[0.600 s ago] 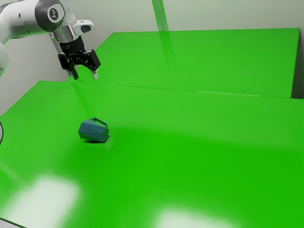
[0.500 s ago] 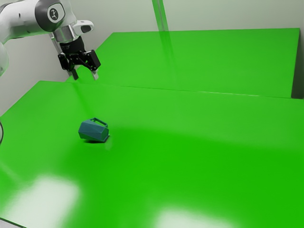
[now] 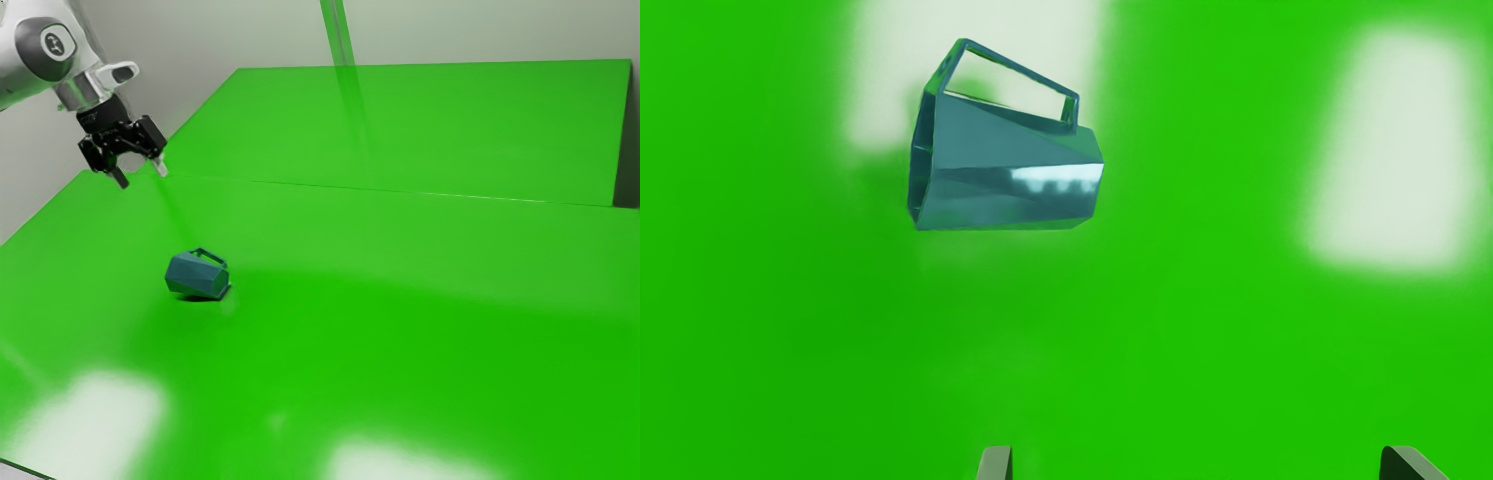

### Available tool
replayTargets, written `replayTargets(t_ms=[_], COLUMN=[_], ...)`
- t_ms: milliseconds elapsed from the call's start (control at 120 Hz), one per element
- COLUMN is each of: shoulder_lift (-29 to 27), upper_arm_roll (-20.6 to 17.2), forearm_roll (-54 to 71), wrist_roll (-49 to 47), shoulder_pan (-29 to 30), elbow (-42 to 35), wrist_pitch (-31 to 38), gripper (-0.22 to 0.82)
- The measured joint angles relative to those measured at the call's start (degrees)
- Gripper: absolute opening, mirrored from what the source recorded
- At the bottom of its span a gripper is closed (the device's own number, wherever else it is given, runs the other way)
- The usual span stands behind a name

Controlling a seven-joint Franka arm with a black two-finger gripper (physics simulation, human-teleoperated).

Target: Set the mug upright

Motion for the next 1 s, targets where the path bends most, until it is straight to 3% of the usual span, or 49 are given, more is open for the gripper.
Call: replayTargets(t_ms=[217,517,1000], shoulder_lift=[7.98,20.95,23.36], upper_arm_roll=[0.62,0.56,-1.12], forearm_roll=[-13.52,-29.63,-39.1], wrist_roll=[9.95,25.01,41.45], shoulder_pan=[8.93,15.55,15.22], elbow=[-0.33,0.25,-8.1], wrist_pitch=[0.56,2.32,1.98], gripper=[0.6,0.6,0.6])
